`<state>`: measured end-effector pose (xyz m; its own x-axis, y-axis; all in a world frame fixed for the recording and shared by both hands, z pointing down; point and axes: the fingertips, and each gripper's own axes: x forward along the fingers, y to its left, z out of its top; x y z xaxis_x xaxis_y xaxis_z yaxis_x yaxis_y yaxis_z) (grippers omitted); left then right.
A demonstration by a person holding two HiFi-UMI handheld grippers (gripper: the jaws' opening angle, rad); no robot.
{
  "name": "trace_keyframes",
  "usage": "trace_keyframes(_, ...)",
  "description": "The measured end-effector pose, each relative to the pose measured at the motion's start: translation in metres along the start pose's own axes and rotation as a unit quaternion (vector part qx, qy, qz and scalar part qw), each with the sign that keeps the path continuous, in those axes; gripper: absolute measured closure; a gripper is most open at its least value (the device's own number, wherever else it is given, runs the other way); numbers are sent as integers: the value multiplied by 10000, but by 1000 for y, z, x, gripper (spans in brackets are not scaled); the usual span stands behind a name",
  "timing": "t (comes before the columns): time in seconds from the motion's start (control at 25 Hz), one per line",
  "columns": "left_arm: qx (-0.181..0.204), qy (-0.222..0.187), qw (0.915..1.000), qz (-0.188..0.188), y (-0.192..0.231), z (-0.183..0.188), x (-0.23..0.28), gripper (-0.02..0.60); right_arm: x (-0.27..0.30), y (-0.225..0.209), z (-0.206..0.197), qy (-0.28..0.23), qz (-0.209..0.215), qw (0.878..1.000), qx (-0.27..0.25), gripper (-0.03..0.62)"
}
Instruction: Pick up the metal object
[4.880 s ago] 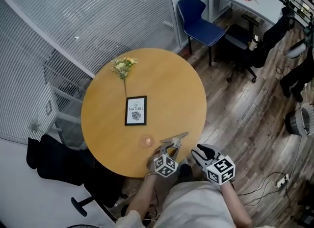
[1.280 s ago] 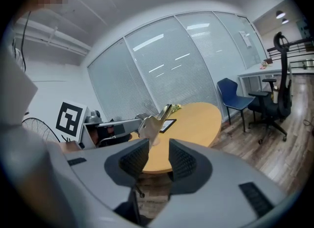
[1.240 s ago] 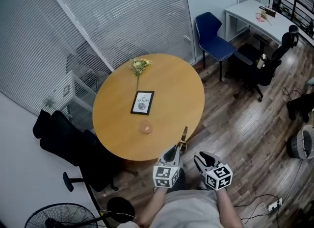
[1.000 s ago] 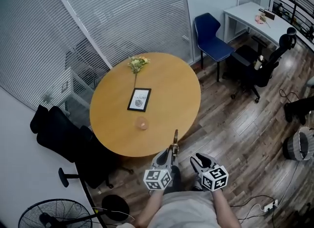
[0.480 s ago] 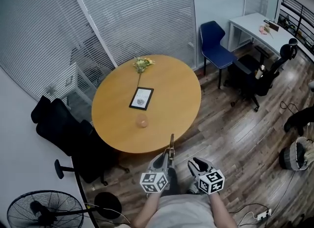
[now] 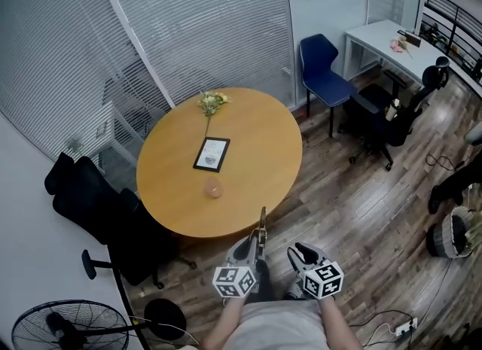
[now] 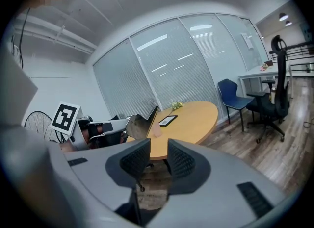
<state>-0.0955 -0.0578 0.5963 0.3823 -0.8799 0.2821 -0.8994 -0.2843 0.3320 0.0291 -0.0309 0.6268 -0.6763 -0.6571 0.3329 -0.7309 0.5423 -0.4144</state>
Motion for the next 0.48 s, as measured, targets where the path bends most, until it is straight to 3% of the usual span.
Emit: trace_keyframes(0.48, -69, 60, 9999, 125, -6, -6, 12, 558, -8, -22, 3, -38, -88, 9999, 62, 545)
